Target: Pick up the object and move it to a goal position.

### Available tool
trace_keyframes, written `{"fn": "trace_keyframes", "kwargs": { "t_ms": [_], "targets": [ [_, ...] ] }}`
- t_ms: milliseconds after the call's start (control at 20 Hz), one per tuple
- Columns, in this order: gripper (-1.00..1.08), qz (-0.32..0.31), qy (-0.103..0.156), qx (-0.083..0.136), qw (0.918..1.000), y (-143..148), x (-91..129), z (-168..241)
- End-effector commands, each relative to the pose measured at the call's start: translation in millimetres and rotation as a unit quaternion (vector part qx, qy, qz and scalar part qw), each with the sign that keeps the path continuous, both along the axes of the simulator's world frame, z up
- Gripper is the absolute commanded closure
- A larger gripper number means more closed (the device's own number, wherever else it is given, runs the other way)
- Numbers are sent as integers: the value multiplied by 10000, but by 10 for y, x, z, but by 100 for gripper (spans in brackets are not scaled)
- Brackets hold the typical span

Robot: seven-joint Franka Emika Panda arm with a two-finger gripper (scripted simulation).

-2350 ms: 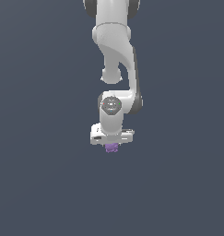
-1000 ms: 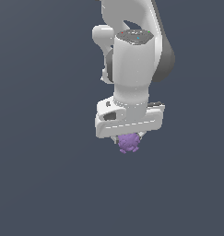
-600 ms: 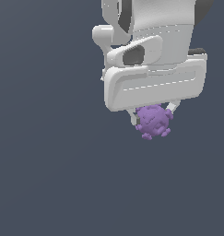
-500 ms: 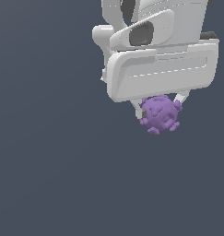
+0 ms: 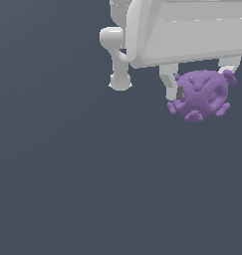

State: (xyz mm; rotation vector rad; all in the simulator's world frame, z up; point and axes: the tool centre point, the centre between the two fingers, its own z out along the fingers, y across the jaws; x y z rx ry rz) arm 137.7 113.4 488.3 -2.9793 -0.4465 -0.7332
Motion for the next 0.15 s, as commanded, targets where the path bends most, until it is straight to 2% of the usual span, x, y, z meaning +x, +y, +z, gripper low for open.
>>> {"fn": "trace_keyframes", "kwargs": {
  "t_ms": [0,100],
  "targets": [
    [108,15,-28,3,10000,13,2,59],
    [108,17,-33,4,10000,16,4,69]
  ]
}}
